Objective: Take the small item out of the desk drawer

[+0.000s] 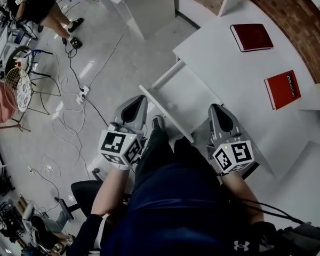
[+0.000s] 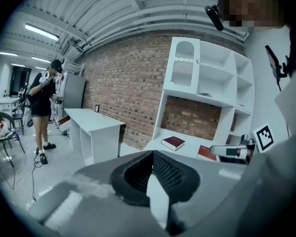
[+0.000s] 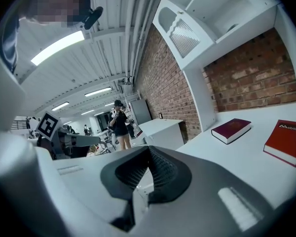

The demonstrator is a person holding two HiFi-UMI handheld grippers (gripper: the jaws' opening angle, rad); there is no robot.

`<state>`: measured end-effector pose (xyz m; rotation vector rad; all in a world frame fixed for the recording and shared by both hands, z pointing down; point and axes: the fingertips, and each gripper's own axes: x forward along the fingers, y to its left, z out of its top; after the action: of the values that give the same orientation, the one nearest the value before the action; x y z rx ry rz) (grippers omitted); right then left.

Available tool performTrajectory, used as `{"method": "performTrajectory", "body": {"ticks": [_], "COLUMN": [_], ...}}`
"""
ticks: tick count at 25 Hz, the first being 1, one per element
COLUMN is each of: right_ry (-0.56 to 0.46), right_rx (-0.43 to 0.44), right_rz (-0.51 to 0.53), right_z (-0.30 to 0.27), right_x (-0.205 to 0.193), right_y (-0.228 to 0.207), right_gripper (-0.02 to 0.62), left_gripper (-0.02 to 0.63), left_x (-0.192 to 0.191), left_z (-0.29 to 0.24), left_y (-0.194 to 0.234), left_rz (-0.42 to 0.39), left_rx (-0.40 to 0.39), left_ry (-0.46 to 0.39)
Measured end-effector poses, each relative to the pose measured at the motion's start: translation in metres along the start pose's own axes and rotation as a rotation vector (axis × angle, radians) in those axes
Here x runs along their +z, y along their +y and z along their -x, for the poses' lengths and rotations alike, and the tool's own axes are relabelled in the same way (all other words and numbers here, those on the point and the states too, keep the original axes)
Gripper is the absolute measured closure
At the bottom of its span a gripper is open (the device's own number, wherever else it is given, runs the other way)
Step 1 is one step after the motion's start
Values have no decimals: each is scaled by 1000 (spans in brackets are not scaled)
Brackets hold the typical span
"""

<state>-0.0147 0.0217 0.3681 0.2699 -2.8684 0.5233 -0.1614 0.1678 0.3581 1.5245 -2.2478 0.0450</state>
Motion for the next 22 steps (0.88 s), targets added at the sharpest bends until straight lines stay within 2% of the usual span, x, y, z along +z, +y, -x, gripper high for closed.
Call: {"method": "performTrajectory", "body": {"ticks": [8, 14, 22], "right_ry": [12, 16, 14], "right_rx": [-129, -228, -370], "right_rz": [-46, -96, -163], "right_z": [-14, -20, -13], "right_x": [1, -10, -19], "right_y": [-20, -39, -63], "right_gripper": [592, 592, 592], "left_gripper": [601, 574, 537], "left_x": [-20, -57, -120], "left_z": [-62, -114, -158], "left_y": [12, 6, -24], "left_rz": [-66, -172, -462], "left_rx": [-137, -307, -599], "left_ry": [164, 339, 622]}}
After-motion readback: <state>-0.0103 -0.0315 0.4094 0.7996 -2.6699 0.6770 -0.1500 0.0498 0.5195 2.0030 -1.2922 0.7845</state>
